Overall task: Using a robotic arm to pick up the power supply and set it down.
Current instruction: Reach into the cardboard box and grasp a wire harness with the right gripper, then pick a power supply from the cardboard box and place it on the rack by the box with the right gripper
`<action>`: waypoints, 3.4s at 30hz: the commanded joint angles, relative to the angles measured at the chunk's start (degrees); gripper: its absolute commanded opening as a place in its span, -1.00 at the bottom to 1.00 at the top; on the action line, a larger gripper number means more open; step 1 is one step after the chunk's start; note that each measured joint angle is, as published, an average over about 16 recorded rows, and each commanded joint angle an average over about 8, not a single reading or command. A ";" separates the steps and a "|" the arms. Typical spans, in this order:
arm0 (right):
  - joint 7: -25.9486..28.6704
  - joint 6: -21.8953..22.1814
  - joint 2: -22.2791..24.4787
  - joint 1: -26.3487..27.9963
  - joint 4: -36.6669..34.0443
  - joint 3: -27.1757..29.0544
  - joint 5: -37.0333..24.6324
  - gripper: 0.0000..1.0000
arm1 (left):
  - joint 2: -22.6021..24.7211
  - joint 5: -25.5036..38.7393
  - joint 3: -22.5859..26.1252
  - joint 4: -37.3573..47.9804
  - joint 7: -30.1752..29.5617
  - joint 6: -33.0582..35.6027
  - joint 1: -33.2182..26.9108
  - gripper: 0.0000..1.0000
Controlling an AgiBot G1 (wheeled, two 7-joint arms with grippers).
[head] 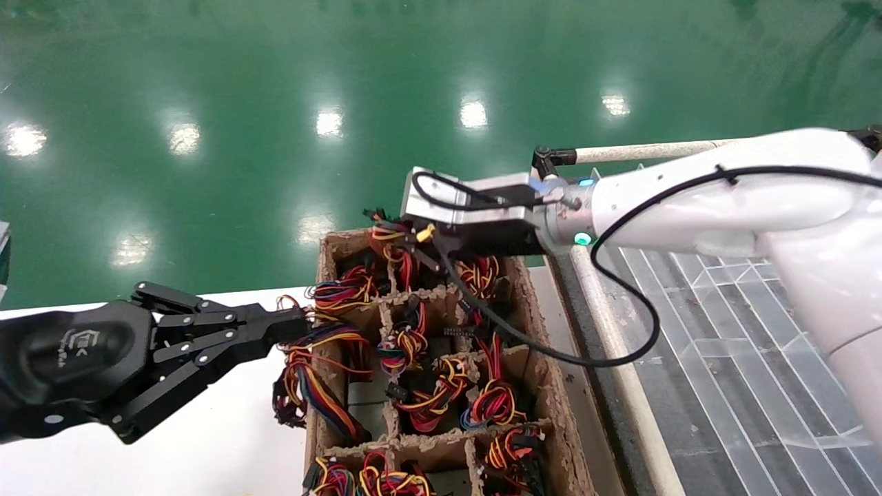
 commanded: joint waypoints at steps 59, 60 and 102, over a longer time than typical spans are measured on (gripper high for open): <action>-16.92 7.68 9.06 17.04 -8.64 1.34 -14.14 -1.00 | 0.00 0.00 0.00 0.00 0.00 0.00 0.00 -1.00; -17.55 8.16 8.56 17.03 -9.69 1.59 -13.65 -1.00 | 0.00 0.00 0.00 0.00 0.00 0.00 0.00 -1.00; -32.85 17.33 -3.00 20.57 -35.90 3.32 -10.13 1.00 | 0.00 0.00 0.00 0.00 0.00 0.00 0.00 -1.00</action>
